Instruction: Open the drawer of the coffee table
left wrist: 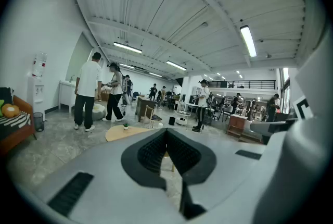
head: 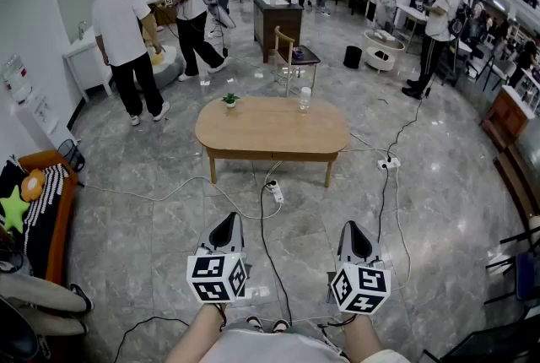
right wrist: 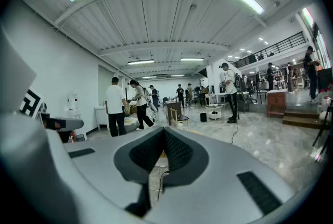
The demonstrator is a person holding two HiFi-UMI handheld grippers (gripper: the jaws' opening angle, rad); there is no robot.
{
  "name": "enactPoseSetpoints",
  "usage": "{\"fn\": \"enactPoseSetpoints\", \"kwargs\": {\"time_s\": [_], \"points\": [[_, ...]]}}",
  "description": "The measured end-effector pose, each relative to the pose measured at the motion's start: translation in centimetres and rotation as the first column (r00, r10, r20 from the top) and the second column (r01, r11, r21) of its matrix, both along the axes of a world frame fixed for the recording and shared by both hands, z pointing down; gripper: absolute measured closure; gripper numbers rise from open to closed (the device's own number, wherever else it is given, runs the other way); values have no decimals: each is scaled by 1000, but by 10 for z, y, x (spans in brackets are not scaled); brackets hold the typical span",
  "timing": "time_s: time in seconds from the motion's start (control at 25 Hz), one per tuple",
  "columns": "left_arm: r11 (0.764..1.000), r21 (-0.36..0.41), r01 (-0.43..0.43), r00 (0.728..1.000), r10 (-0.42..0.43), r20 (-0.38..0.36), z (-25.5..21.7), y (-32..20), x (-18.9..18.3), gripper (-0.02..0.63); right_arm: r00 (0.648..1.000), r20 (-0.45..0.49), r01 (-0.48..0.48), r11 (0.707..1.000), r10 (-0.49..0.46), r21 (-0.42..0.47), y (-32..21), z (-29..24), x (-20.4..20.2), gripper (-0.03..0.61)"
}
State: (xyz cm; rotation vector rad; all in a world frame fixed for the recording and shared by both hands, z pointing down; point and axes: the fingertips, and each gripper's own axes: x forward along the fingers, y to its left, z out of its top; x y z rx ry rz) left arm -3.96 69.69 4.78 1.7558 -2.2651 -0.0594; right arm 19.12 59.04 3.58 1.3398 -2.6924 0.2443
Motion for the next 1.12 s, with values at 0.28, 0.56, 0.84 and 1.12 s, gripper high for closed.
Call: {"fn": "enactPoseSetpoints", "kwargs": {"time_s": [0.28, 0.56, 0.84, 1.12], "points": [[1000, -5, -7, 1000, 7, 1, 2, 6, 0, 620, 1000, 25, 12, 999, -11, -43, 7, 9, -2, 577], [1000, -8, -13, 1000, 13, 1, 5, 9, 2, 620, 1000, 13, 9, 1000, -8, -21, 12, 12, 2, 577], [1000, -8, -13, 1000, 13, -2, 5, 15, 0, 620, 1000, 6, 0, 1000, 0, 5, 16, 6, 2, 575], [1000, 1, -1, 1000, 1, -5, 4, 18, -4, 620, 1000, -16, -3, 1000, 3, 29, 17, 2, 2, 490]]}}
